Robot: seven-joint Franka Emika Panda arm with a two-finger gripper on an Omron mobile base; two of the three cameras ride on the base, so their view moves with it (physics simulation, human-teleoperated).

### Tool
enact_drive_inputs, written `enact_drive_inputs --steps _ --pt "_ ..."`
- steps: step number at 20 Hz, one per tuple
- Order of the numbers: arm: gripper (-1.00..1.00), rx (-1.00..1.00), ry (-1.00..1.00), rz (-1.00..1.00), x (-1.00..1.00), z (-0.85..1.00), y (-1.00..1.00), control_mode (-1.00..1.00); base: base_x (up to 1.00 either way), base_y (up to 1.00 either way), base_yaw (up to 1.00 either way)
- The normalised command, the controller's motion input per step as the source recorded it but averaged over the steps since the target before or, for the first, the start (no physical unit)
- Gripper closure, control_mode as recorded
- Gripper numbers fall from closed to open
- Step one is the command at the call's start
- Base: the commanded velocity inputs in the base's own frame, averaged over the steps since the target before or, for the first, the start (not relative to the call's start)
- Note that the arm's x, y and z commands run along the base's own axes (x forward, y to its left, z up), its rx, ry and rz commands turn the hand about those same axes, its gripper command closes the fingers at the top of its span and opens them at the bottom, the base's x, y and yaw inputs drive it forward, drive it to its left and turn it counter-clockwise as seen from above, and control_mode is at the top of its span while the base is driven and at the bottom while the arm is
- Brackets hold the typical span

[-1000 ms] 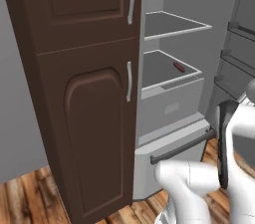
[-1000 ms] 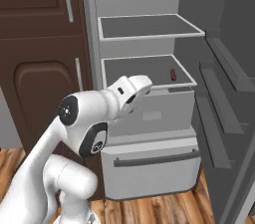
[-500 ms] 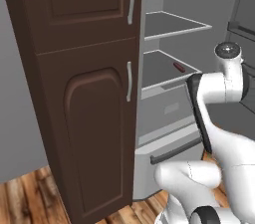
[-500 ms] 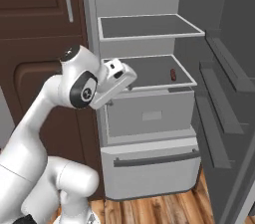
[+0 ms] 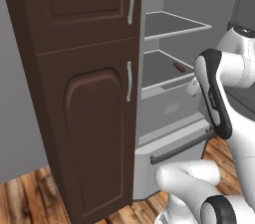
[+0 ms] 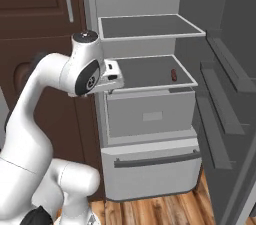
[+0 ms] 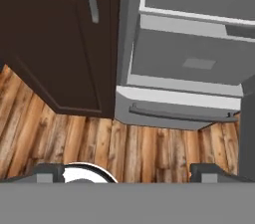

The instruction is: Move the hot dog bun to the plate on the dining table and place the condiment next to that plate. Then navigate to the fridge and take the sausage and place it on the plate as well.

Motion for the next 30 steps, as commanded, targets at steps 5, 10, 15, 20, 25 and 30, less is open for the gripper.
enact_drive_inputs --steps 5,10,15,20,25,30 --pt "-1.0 0.07 0.0 -0.06 -0.49 -0.3 0.3 -1.0 0.0 0.0 0.0" --pt "-1.0 -0.01 0.0 -0.01 -0.01 -0.15 0.15 -1.0 0.0 0.0 0.0" --pt "-1.0 0.0 0.0 0.0 0.03 -0.02 0.0 1.0 0.44 -0.27 0.0" --pt "-1.0 0.0 0.0 0.0 0.0 0.0 0.0 1.0 0.83 -0.66 0.0" --pt "-1.0 0.0 0.0 0.0 0.0 0.0 0.0 1.0 0.57 -0.4 0.0" --pt "-1.0 0.0 0.0 0.0 0.0 0.0 0.0 1.0 0.43 -0.01 0.0"
